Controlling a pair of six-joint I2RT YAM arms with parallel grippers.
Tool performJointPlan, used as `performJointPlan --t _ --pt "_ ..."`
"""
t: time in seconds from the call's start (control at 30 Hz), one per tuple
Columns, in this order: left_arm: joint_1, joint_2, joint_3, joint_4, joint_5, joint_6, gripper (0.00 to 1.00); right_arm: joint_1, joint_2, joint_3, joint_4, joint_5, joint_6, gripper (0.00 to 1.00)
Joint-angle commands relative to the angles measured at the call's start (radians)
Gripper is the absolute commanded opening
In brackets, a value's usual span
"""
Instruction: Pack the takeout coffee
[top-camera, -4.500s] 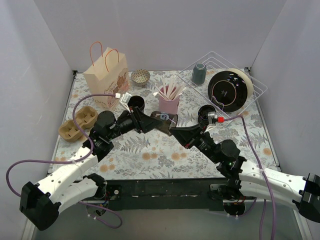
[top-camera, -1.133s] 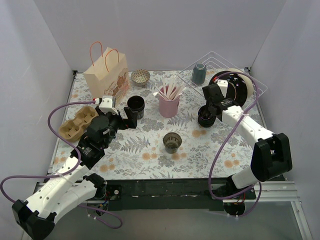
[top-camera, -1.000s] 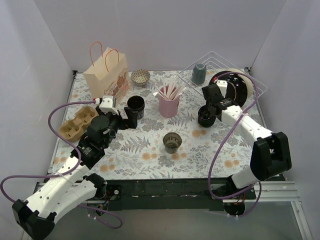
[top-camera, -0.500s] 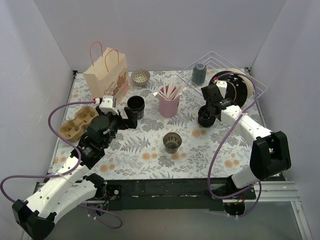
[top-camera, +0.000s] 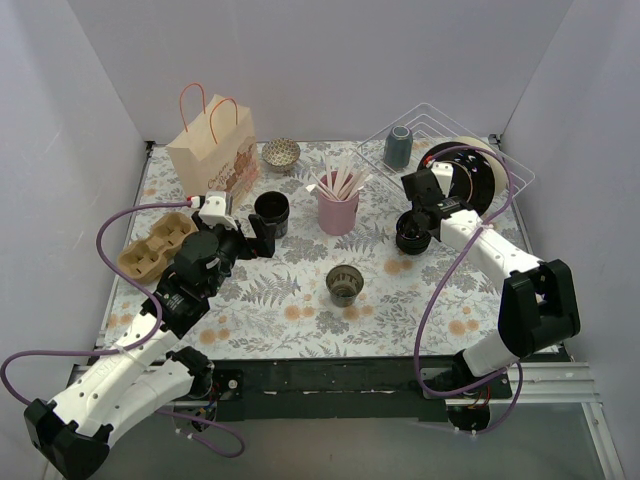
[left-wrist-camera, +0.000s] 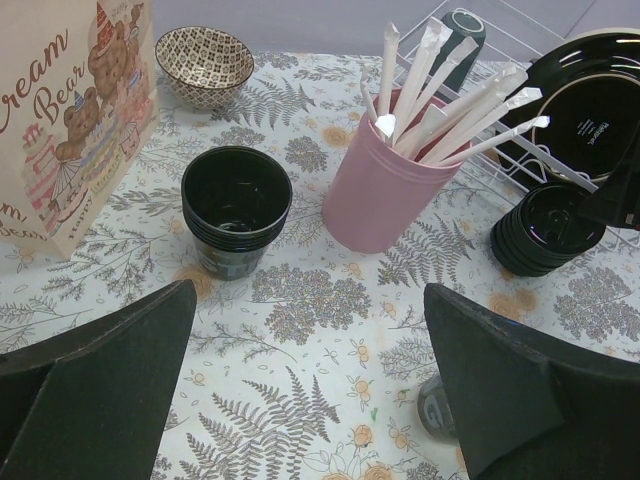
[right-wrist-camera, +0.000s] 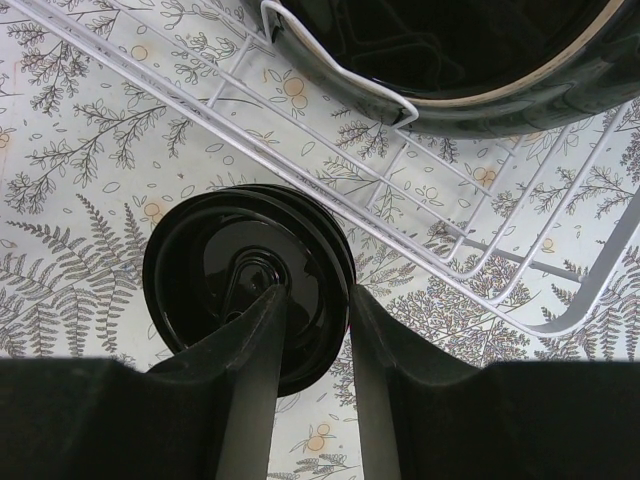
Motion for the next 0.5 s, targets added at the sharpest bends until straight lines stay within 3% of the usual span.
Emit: performJointPlan --t 0.0,0.47 --pt "-0.001 -0.013 -0.004 0.01 0.012 0.017 0.98 -0.006 0.007 -0.002 0.026 0.022 0.022 0.36" --pt "-0.001 -0.036 -0.015 0.019 0.044 0.029 0.98 -0.006 -0.048 0.009 0.031 0.008 -0.009 0.2"
